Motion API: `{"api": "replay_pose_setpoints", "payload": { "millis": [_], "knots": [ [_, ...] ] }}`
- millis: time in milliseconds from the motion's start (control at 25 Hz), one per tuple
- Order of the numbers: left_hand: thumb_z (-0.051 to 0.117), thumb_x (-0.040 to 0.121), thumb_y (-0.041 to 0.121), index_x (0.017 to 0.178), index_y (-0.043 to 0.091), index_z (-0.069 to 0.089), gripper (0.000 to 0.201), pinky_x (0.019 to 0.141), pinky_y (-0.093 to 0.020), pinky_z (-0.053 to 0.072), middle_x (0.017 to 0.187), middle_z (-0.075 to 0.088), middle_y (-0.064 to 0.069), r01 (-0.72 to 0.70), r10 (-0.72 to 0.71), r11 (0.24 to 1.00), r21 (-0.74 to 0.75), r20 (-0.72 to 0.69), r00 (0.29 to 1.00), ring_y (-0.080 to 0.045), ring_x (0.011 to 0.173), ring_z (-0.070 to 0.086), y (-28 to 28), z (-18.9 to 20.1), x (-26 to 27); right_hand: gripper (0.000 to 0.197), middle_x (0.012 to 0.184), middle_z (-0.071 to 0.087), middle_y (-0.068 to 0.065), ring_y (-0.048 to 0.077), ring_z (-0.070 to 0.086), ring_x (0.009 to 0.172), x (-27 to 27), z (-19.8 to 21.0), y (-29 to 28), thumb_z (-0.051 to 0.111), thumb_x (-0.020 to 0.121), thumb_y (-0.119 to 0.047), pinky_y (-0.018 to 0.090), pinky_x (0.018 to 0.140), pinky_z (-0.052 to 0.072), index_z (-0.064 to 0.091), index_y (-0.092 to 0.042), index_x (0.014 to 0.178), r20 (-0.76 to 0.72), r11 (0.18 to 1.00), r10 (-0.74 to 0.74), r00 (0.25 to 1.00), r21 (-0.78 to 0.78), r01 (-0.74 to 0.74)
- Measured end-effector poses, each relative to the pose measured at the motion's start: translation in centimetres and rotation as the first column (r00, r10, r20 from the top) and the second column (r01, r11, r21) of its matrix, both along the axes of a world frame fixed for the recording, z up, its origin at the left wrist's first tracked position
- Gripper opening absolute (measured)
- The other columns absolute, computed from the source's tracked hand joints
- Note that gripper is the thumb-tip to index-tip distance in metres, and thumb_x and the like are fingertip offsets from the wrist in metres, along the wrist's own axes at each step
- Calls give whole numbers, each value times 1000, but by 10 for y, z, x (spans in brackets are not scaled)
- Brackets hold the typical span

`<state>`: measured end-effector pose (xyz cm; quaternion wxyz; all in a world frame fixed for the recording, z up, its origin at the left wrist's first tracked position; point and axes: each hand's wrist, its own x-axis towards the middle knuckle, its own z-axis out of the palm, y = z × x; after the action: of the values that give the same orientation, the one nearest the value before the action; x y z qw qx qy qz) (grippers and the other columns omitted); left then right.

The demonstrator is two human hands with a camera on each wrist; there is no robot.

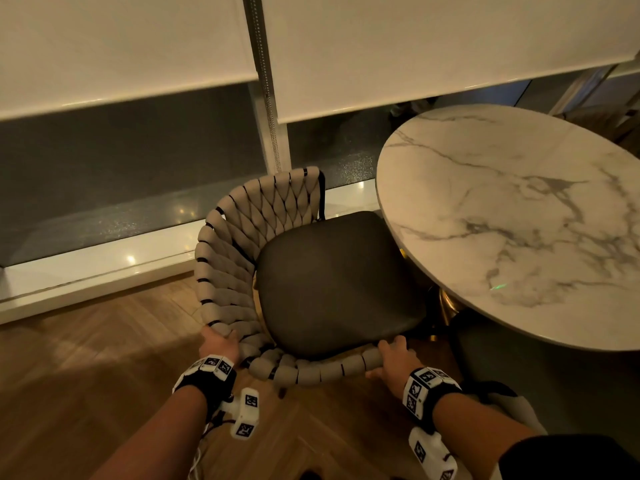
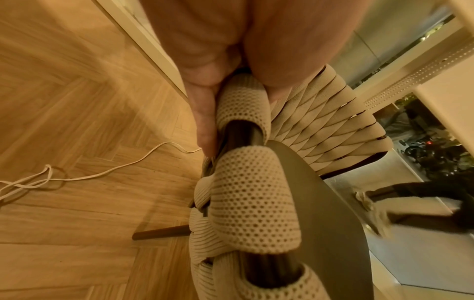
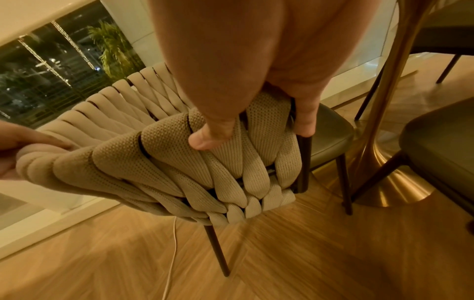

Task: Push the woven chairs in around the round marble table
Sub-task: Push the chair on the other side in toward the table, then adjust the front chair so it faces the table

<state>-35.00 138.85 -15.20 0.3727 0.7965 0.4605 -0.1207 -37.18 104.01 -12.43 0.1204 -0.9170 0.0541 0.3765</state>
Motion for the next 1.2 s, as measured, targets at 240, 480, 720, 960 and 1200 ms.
{"api": "replay_pose_setpoints", "payload": {
  "millis": [240,480,720,960,1200],
  "knots": [
    [60,91,32,138,11,41,55,85,-49,56,124,61,-28,88,-88,995,-39,-6,996,-44,94,66,4,17,-17,54,153,25,8,31,49,125,-14,25,-19,63,87,-36,41,107,42,42,-35,136,40,992,-21,999,129,16],
    [54,95,29,118,20,59,26,78,-43,60,112,66,-17,350,-354,929,-119,-7,935,-37,93,67,-46,70,-83,15,111,63,-2,12,63,92,-63,73,-65,55,92,-33,34,88,55,58,-32,107,-57,977,-83,995,193,93],
    [53,97,26,89,23,66,15,51,-26,45,89,72,-6,498,-504,793,-352,83,860,-17,67,60,-156,119,-170,8,104,68,-1,14,65,92,-130,111,-119,54,93,-29,29,83,53,61,-30,94,-36,949,-102,994,297,108],
    [52,95,17,88,28,67,20,52,-23,45,89,73,-1,443,-427,842,-308,123,896,-17,72,66,-279,142,-260,7,100,64,-1,15,63,89,-187,115,-218,55,93,-28,28,79,52,61,-29,95,11,925,-51,999,377,43],
    [53,96,13,93,13,65,12,43,-22,34,77,66,-9,295,-276,839,-457,111,955,-14,52,53,-400,161,-341,21,98,68,2,22,64,96,-253,144,-350,55,91,-31,36,85,51,68,-17,99,30,934,-56,998,354,42]
  ]
}}
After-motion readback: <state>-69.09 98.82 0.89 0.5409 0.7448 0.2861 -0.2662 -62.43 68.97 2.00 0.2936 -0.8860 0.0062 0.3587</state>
